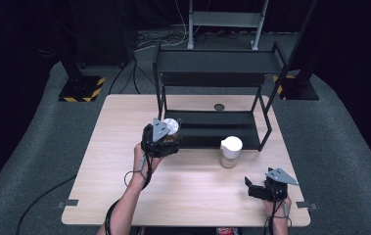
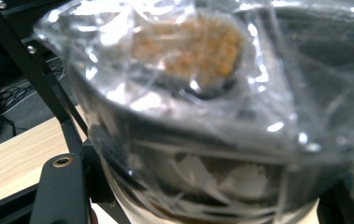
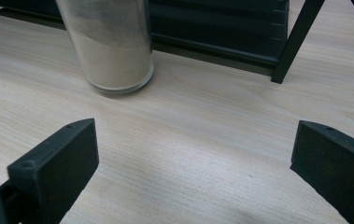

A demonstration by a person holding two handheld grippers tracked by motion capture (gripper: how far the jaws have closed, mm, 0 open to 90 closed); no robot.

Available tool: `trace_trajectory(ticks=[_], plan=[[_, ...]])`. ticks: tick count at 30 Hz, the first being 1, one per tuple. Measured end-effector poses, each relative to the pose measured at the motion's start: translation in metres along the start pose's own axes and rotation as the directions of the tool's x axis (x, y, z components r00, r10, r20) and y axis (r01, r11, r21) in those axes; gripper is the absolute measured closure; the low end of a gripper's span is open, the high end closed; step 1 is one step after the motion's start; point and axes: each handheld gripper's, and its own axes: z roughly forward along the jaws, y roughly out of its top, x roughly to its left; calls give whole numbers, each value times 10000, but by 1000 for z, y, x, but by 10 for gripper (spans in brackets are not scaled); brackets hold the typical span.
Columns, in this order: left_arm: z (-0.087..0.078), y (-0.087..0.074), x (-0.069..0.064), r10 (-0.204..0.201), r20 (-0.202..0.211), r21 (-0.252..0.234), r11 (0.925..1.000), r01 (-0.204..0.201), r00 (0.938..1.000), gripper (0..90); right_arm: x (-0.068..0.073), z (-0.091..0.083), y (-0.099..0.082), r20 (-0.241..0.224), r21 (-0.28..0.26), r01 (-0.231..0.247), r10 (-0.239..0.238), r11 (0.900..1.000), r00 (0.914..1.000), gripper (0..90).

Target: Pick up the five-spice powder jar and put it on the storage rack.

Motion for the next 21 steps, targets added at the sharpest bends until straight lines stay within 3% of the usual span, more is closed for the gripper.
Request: trace_trajectory(ticks=[21], plan=[[17, 24, 14, -1, 105, -66, 10000, 2, 9999, 305, -1, 0, 1, -29, 48, -42, 42, 10000, 10000, 0]])
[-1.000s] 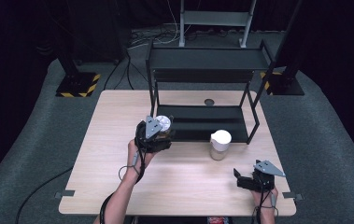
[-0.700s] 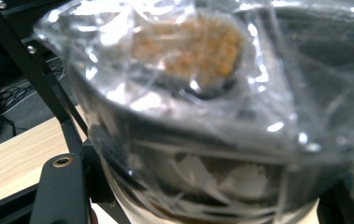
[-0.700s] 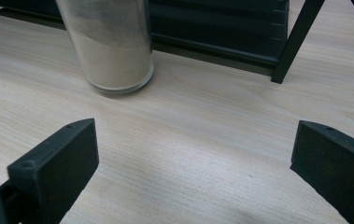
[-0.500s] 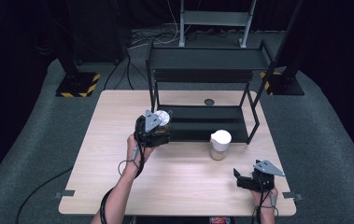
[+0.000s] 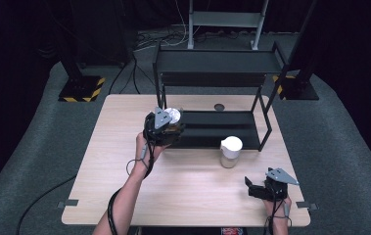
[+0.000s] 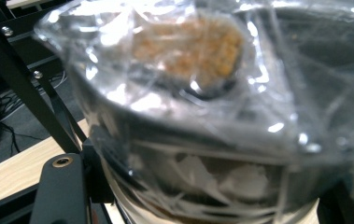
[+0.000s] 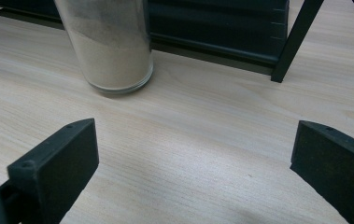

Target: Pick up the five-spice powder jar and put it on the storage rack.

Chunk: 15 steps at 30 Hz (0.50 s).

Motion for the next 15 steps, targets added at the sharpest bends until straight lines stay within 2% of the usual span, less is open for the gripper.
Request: trace_trajectory(ticks=[2, 15], plan=[[3, 2, 3, -141, 83, -20, 9999, 141, 9999, 305, -1, 0, 0, -16, -13, -35, 35, 10000, 10000, 0], [9, 20, 12, -186, 244, -1, 9998, 186, 9995, 305, -4, 0, 0, -91, -16, -185, 185, 9998, 9998, 0]])
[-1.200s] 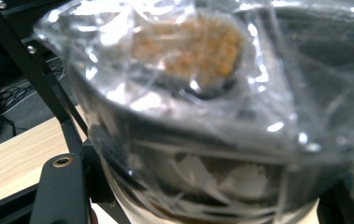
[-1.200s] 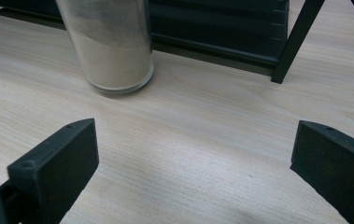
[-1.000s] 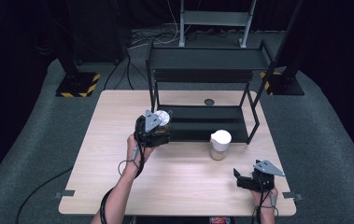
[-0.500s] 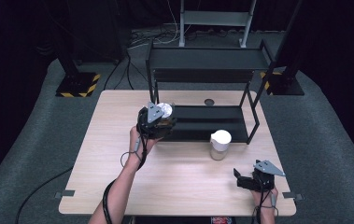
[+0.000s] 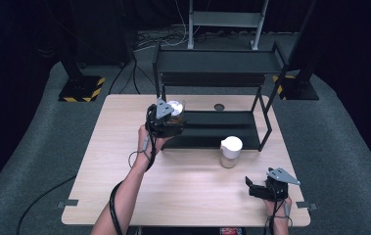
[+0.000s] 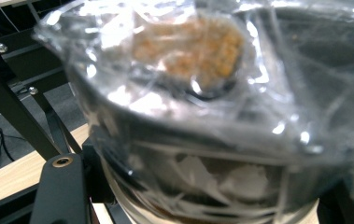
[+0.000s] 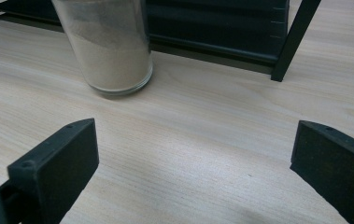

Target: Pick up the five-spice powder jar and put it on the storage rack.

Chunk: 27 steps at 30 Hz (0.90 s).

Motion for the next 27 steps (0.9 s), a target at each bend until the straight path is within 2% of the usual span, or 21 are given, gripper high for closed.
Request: trace_trajectory(ticks=[15, 27], plan=[[2, 13, 7, -191, 67, -63, 9998, 191, 9998, 305, 0, 1, 2, -25, 123, 7, -6, 9999, 10000, 0], [7, 27, 9, -139, -1, 53, 9999, 139, 9999, 305, -1, 1, 2, -44, 99, -26, 26, 9999, 10000, 0]])
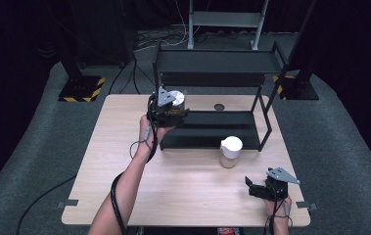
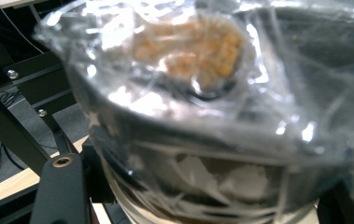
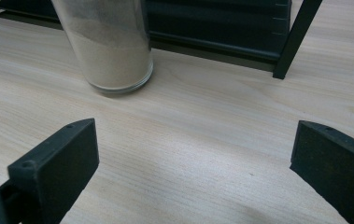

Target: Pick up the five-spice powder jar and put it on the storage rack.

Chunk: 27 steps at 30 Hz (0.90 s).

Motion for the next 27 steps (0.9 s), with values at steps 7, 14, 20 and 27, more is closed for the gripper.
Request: trace_trajectory(ticks=[7, 14, 20, 27], plan=[[1, 6, 1, 5, -23, 10, 10000, -5, 10000, 305, -1, 0, -1, -38, -65, -54, 54, 10000, 10000, 0], [3, 10, 3, -60, 65, 39, 10000, 60, 10000, 305, -1, -1, -2, -16, -83, -89, 89, 9999, 10000, 0], [3, 13, 4, -85, 41, -9, 10000, 85, 10000, 305, -1, 0, -1, -39, -63, -62, 62, 10000, 10000, 0], [2, 17, 7, -105, 39, -11, 9999, 105, 9999, 305, -1, -1, -1, -39, -68, -82, 81, 9999, 10000, 0]])
